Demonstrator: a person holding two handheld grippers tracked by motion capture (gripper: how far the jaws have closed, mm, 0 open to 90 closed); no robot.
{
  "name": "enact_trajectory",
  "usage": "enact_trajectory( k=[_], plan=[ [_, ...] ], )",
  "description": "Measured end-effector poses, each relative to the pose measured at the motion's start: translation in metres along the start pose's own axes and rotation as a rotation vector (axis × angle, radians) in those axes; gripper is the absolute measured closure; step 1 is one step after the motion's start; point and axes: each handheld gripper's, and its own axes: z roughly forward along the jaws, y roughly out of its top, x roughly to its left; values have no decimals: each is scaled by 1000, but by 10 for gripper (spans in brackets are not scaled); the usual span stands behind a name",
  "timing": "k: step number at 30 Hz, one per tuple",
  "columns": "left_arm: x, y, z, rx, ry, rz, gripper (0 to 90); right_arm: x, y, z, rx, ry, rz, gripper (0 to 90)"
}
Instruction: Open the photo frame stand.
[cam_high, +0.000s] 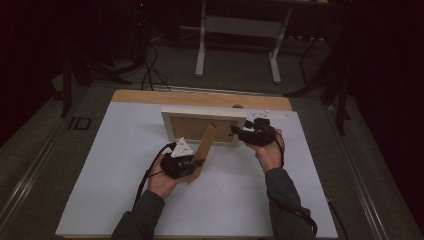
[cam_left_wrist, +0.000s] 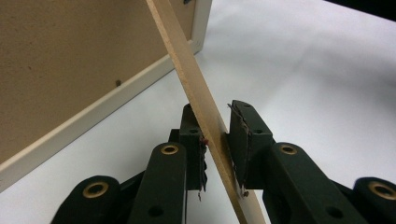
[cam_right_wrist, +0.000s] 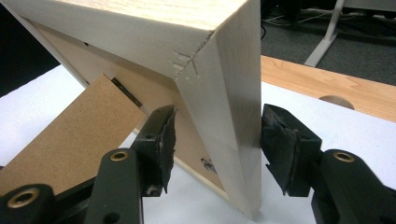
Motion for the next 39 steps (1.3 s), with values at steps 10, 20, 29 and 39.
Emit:
enact_trajectory(
  k=[10, 20, 29, 39],
  plan=[
    [-3, -1, 6, 27, 9, 19, 770, -3, -5, -1, 2, 5, 0, 446],
    [4, -9, 9, 49, 42, 10, 774, -7, -11, -3, 0, 62, 13, 432],
    [4, -13, 11, 64, 37, 11, 776, -4, -16, -7, -6, 68, -5, 422],
    [-1, -14, 12, 59, 15, 18, 768, 2, -22, -11, -13, 68, -30, 412]
  ],
)
